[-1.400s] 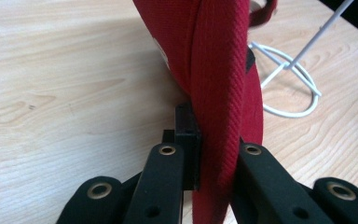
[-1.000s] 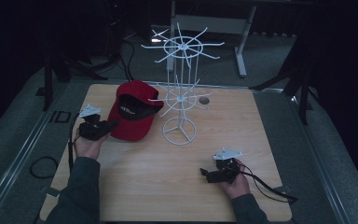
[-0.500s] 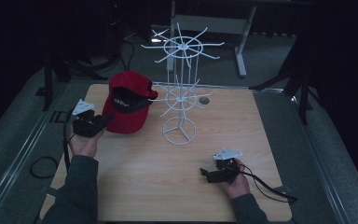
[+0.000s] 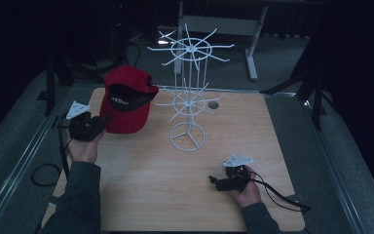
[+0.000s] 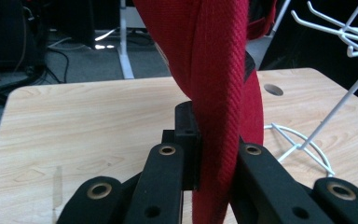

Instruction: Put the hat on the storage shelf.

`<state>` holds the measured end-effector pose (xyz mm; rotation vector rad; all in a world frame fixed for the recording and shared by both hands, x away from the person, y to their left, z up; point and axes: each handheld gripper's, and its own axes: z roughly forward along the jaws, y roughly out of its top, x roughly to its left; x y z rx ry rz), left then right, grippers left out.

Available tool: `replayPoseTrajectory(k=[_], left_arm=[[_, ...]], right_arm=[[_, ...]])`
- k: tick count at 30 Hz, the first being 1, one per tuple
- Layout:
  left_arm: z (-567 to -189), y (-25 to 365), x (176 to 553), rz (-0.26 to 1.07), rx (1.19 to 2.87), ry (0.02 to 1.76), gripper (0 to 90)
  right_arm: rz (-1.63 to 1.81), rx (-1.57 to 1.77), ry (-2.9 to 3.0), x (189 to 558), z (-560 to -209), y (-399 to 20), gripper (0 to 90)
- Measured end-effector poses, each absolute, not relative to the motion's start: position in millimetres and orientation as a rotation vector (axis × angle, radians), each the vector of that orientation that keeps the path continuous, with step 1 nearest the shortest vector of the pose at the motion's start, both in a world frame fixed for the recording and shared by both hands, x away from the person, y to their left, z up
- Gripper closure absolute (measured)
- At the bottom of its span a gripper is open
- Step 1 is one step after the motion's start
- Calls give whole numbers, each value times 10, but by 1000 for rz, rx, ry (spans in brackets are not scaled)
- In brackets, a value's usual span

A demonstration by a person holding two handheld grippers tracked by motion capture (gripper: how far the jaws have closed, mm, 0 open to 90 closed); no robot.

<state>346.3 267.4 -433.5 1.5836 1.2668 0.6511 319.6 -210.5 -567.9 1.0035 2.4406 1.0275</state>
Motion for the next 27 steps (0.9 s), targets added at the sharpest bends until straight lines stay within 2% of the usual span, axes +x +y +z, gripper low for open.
replayPoseTrajectory(k=[13,27], left_arm=[[-4159,2679,3408,711,1520,1237,861],[-4029,2638,3356,716,1440,1211,860]], right_arm=[[1027,1000,2440,3198,-5678,-2106,137],[1029,1001,2439,3198,-5679,-2106,136]])
